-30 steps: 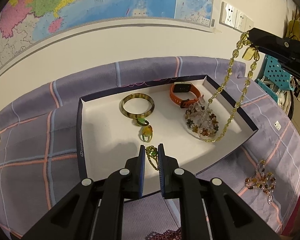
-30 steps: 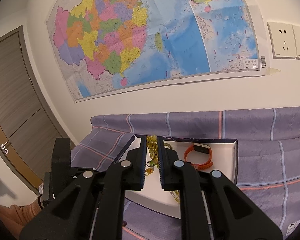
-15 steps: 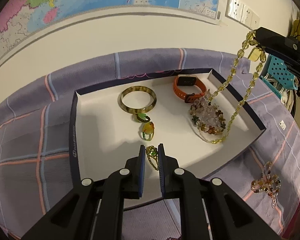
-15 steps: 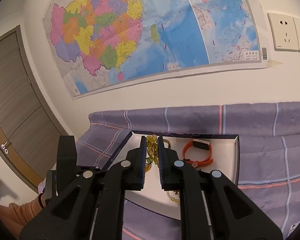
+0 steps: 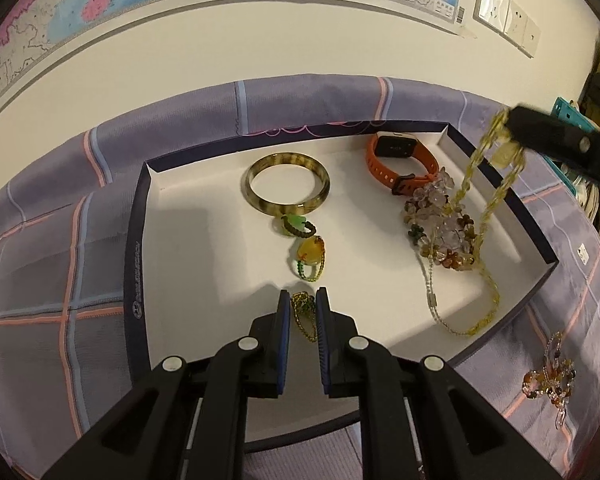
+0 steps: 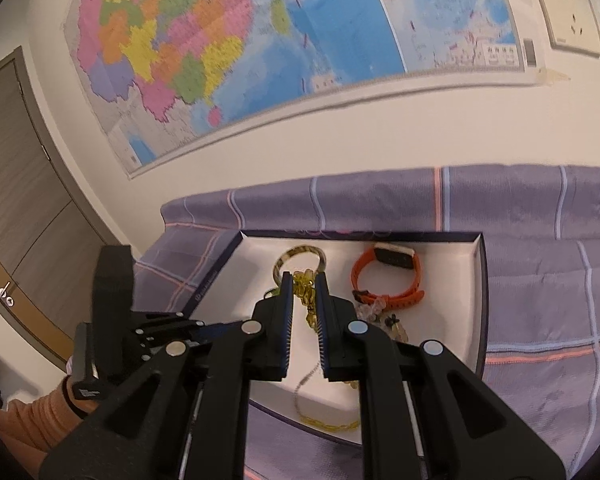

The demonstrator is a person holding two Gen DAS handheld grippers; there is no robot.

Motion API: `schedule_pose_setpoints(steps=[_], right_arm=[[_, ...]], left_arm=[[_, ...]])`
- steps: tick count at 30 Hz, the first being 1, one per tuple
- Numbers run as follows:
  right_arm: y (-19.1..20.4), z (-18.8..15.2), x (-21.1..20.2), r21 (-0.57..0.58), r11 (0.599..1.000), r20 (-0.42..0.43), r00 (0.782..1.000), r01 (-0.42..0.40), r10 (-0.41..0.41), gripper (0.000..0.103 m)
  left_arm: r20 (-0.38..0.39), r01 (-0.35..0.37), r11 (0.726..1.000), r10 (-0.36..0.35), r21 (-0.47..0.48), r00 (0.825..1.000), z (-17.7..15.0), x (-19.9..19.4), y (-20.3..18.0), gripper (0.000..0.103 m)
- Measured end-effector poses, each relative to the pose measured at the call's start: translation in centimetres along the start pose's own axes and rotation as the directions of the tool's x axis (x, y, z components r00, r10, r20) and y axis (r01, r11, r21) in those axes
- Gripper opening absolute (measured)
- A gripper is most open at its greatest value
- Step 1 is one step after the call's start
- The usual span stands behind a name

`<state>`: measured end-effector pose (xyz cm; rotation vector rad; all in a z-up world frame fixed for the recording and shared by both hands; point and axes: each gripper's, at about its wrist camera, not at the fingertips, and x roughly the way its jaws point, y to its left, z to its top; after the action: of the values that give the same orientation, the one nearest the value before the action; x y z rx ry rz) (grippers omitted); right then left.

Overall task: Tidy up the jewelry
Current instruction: 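Lower the yellow bead necklace into the lid with the right gripper while the left releases the gold ring there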

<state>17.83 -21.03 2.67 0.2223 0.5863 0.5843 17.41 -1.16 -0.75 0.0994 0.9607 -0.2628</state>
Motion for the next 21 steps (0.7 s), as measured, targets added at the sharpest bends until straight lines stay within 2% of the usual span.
schedule_pose_setpoints(steps=[21], right_arm=[[-1.9,-2.6,4.9,0.021,0.999,-0.140,0.990,0.038,-0.034,0.012]], left_arm=[[0.004,-0.025,1.000,0.025,0.006,1.000,1.2,1.3,-1.0,0.012]])
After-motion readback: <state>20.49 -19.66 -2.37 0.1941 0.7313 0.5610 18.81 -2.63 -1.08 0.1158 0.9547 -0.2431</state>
